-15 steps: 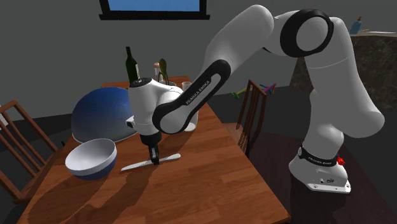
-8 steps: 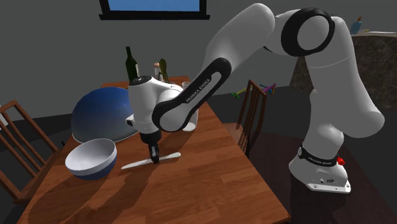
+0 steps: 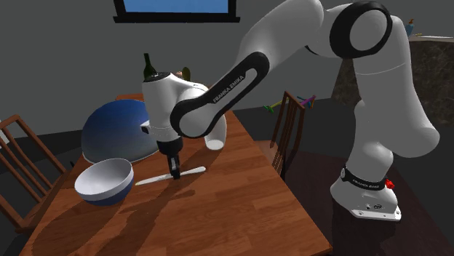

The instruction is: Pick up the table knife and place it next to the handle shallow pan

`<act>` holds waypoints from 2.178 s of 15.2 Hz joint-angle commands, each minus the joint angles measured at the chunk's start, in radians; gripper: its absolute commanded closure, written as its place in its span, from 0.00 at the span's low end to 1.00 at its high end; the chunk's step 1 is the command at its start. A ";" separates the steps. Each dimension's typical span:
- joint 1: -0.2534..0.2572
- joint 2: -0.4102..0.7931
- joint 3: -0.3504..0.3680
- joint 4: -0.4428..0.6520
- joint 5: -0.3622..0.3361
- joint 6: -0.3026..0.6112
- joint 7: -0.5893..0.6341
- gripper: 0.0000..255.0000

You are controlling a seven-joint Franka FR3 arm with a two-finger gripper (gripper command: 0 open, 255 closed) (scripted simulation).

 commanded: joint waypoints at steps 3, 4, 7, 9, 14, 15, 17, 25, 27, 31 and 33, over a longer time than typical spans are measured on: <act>-0.004 -0.032 0.004 0.010 0.008 -0.043 -0.007 1.00; -0.004 -0.039 0.005 0.015 0.009 -0.053 -0.009 1.00; -0.006 -0.058 0.007 0.028 0.014 -0.086 -0.012 1.00; -0.006 -0.070 0.008 0.039 0.017 -0.108 -0.015 1.00; -0.039 -0.099 0.000 0.030 0.028 -0.125 -0.060 1.00; -0.055 -0.106 -0.006 0.020 0.031 -0.121 -0.082 1.00; -0.086 -0.116 -0.017 0.004 0.038 -0.114 -0.126 1.00; -0.206 -0.126 -0.065 -0.008 0.061 -0.104 -0.302 1.00; -0.235 -0.120 -0.077 0.001 0.066 -0.106 -0.346 1.00; -0.294 -0.098 -0.100 0.035 0.077 -0.114 -0.432 1.00; -0.323 -0.083 -0.111 0.059 0.082 -0.122 -0.475 1.00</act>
